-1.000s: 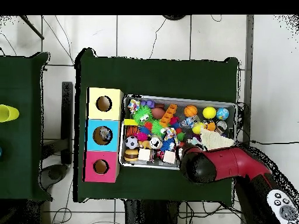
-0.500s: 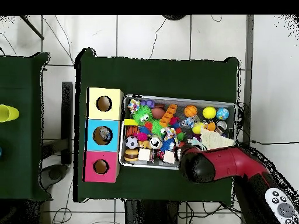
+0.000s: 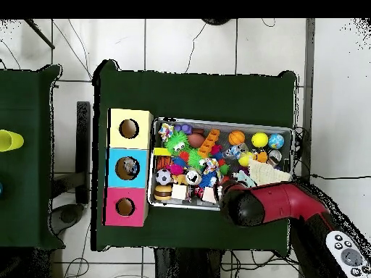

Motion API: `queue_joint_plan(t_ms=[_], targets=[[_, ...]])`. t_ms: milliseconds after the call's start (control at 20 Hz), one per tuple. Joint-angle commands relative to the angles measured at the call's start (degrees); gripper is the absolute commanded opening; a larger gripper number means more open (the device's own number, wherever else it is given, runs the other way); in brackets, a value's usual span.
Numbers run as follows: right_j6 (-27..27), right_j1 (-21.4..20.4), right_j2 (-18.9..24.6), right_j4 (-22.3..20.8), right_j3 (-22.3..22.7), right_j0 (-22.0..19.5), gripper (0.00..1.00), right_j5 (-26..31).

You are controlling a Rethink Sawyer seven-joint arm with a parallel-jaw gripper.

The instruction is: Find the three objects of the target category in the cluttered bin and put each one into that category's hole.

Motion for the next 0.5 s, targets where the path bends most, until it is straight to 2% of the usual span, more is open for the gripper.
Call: queue_joint_plan(t_ms=[50,500], targets=[[-2.46,1.75,-0.77,-3.32,-2.67,0.49,1.00,-1.92],[-3.25,1.79,-1.06,-3.94,-3.91,0.48,1.00,-1.21]])
